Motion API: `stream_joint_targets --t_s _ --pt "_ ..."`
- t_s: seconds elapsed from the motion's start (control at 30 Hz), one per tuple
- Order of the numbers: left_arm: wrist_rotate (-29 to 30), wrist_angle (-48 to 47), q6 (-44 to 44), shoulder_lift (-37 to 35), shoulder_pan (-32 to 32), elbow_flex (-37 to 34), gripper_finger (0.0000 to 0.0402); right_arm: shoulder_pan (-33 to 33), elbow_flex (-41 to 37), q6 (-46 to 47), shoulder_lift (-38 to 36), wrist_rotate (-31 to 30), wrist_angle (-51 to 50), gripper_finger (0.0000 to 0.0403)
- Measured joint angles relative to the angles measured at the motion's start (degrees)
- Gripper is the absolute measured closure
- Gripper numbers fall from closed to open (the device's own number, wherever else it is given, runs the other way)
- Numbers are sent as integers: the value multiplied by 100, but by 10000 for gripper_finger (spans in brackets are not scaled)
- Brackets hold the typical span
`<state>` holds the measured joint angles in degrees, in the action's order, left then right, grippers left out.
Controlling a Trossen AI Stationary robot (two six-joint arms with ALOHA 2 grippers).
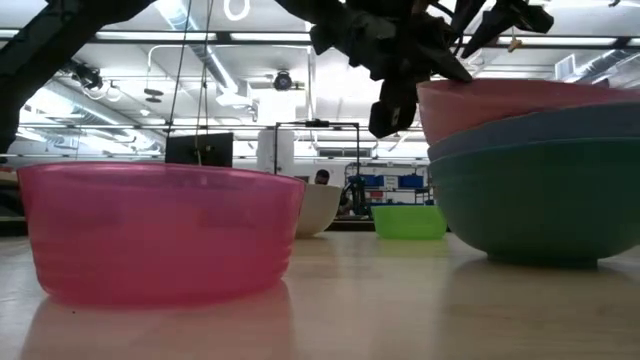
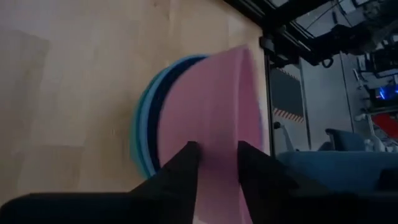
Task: Nest bowls inside each other
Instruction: Stack the pink bowl on top of the blue bowl
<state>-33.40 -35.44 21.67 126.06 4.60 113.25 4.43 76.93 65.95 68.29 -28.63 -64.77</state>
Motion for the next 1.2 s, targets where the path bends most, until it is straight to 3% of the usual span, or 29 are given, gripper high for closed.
stream_joint_targets --t_s 0.3,0.6,0.83,1.03,1.2 --pt "-95 -65 153 0 207 153 209 0 0 4 0 14 -64 269" --pt "-220 -253 299 -2 712 1305 193 0 0 13 0 -17 -198 269" --pt "-1269 -806 543 -4 1425 2135 193 94 0 -106 0 -75 -240 269" --pt "-1555 -1946 87 -544 2219 2026 193 603 -3 297 2 18 -681 269" --pt "-1370 -1849 29 -1269 2814 2030 193 1438 -283 129 2 450 -788 269"
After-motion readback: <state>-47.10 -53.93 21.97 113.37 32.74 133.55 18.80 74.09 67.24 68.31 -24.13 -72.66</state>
